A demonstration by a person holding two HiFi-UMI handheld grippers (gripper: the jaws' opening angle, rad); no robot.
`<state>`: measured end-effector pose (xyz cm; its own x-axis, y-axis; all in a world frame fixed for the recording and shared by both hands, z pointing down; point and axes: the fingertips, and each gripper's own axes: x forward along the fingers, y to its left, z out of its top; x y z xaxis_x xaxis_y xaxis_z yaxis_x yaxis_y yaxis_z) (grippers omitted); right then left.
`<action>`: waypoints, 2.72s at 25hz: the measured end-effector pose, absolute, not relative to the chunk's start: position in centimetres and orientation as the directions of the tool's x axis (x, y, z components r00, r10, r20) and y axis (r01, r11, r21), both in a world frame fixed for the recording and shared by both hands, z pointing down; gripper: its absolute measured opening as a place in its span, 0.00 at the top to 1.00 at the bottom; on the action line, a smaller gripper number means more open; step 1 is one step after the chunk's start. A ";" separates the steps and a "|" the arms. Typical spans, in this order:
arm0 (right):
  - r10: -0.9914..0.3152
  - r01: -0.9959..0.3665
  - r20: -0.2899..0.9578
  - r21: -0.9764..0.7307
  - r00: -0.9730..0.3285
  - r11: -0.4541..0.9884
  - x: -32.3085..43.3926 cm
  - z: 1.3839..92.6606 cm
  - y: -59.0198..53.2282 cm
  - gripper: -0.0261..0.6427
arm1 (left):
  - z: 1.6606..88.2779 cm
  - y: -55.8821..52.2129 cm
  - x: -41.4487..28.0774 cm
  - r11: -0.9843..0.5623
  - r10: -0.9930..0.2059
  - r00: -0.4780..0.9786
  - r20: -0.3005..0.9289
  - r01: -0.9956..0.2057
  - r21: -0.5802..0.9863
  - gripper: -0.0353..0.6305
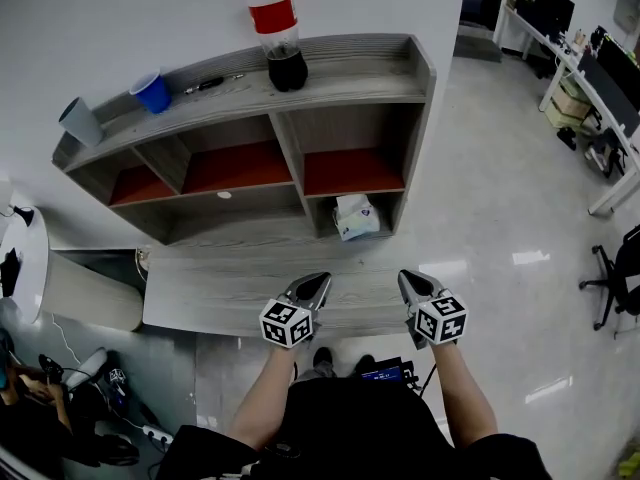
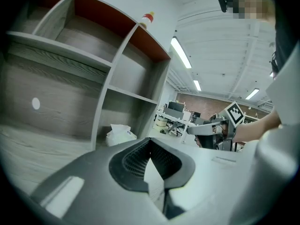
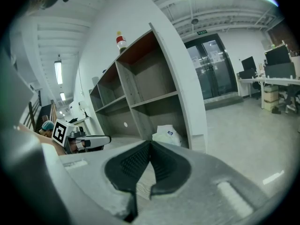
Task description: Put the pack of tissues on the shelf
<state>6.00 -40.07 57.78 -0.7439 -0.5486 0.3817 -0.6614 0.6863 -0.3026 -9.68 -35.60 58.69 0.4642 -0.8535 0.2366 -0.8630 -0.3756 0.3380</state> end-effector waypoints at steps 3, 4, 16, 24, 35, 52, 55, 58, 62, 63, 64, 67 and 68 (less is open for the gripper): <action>-0.529 -0.646 0.384 -0.308 -0.756 0.698 6.2 58.2 -39.8 0.96 | 59.1 -34.5 -9.4 -0.352 -0.862 0.444 0.246 -0.871 0.343 0.94; -0.524 -0.642 0.387 -0.311 -0.759 0.701 6.3 58.4 -39.7 0.96 | 59.3 -34.1 -9.3 -0.344 -0.863 0.438 0.249 -0.873 0.346 0.94; -0.526 -0.650 0.390 -0.346 -0.756 0.676 6.5 59.7 -37.1 0.96 | 60.3 -30.6 -9.8 -0.336 -0.860 0.428 0.276 -0.884 0.325 0.94; -0.578 -0.694 0.388 -0.327 -0.718 0.642 5.6 59.5 -32.1 0.96 | 61.7 -25.7 -11.1 -0.357 -0.843 0.458 0.281 -0.868 0.344 0.94; -0.631 -0.752 0.412 -0.303 -0.657 0.586 5.3 60.0 -23.3 0.96 | 63.0 -18.2 -12.4 -0.379 -0.829 0.490 0.271 -0.847 0.374 0.94; -0.658 -0.769 0.402 -0.267 -0.637 0.581 4.5 59.5 -14.5 0.96 | 62.8 -10.9 -12.8 -0.421 -0.815 0.516 0.263 -0.839 0.343 0.95; -0.665 -0.773 0.400 -0.254 -0.631 0.581 4.6 59.3 -13.6 0.96 | 62.8 -10.3 -12.6 -0.428 -0.812 0.520 0.266 -0.839 0.335 0.96; -0.675 -0.780 0.394 -0.255 -0.624 0.572 4.8 59.1 -13.2 0.96 | 62.5 -10.1 -12.3 -0.436 -0.811 0.523 0.263 -0.839 0.326 0.96; -0.688 -0.788 0.388 -0.254 -0.614 0.560 5.1 58.8 -13.0 0.96 | 62.1 -9.9 -12.1 -0.443 -0.810 0.524 0.264 -0.841 0.312 0.96; -0.691 -0.791 0.387 -0.253 -0.611 0.557 5.2 58.8 -12.9 0.96 | 61.9 -9.9 -12.1 -0.446 -0.809 0.526 0.261 -0.840 0.309 0.96; -0.694 -0.793 0.386 -0.253 -0.608 0.554 5.3 58.7 -12.9 0.96 | 61.7 -9.9 -12.1 -0.448 -0.810 0.527 0.258 -0.840 0.307 0.96; -0.697 -0.794 0.382 -0.253 -0.607 0.553 5.3 58.5 -12.8 0.96 | 61.4 -9.9 -12.0 -0.454 -0.809 0.527 0.259 -0.841 0.294 0.96; -0.698 -0.794 0.380 -0.253 -0.607 0.553 5.3 58.4 -12.8 0.96 | 61.4 -9.9 -11.9 -0.456 -0.808 0.528 0.261 -0.841 0.291 0.96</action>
